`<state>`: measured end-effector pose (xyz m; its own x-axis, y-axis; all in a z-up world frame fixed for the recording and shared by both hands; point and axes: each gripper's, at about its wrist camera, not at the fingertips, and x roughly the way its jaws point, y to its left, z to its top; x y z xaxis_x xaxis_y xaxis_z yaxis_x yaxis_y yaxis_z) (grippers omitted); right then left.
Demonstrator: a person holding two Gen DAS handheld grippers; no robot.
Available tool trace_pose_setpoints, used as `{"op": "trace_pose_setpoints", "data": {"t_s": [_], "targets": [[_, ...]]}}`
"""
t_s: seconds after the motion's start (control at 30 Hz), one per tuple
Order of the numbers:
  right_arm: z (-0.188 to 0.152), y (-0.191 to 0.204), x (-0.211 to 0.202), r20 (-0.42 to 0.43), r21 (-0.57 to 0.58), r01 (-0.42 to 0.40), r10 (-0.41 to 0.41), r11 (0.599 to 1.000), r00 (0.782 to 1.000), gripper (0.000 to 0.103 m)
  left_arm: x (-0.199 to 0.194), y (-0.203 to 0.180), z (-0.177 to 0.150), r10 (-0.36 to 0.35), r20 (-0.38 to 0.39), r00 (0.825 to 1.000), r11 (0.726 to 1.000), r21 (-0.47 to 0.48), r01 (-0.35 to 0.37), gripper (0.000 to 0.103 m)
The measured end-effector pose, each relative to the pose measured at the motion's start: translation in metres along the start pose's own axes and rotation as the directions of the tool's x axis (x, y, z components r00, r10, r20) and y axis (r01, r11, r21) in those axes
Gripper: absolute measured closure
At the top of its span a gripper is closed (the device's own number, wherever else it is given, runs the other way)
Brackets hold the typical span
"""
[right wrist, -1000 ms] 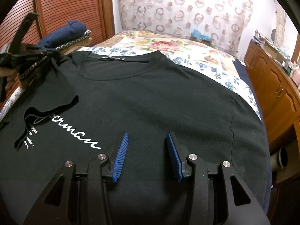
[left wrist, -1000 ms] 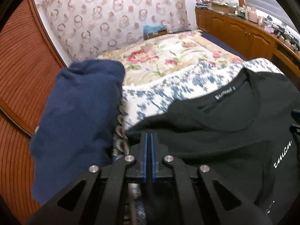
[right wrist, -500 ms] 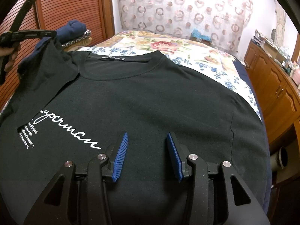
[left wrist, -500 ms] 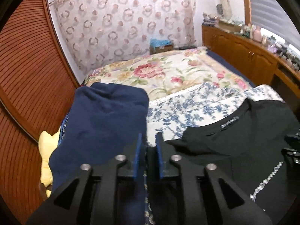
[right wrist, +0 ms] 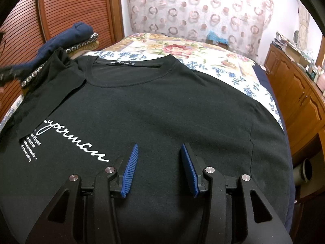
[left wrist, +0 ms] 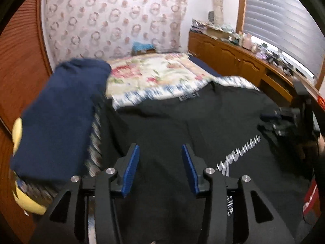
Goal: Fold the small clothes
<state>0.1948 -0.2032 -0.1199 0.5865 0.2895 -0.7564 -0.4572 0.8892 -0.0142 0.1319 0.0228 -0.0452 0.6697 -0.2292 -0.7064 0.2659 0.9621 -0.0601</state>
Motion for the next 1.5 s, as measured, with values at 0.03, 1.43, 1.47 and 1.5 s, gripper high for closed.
{"op": "trace_pose_setpoints", "data": {"t_s": [0.03, 1.43, 1.47, 1.5], "targets": [[0.0, 0.001, 0.0, 0.0, 0.0, 0.0, 0.0, 1.0, 1.0, 0.058, 0.002, -0.003, -0.004, -0.002, -0.009, 1.0, 1.0, 0.004, 0.002, 0.059], [-0.086, -0.132, -0.097, -0.005, 0.23, 0.163, -0.166, 0.96, 0.986, 0.055, 0.037, -0.047, -0.035, -0.017, -0.125, 0.992, 0.996, 0.09, 0.029, 0.015], [-0.093, -0.139, -0.099, -0.011, 0.25, 0.158, -0.161, 0.955, 0.987, 0.055, 0.037, -0.048, -0.035, -0.015, -0.124, 0.992, 0.996, 0.089, 0.026, 0.015], [-0.098, -0.142, -0.1, -0.014, 0.265, 0.149, -0.151, 0.953, 0.988, 0.055, 0.037, -0.048, -0.035, -0.011, -0.124, 0.992, 0.996, 0.086, 0.022, 0.015]]}}
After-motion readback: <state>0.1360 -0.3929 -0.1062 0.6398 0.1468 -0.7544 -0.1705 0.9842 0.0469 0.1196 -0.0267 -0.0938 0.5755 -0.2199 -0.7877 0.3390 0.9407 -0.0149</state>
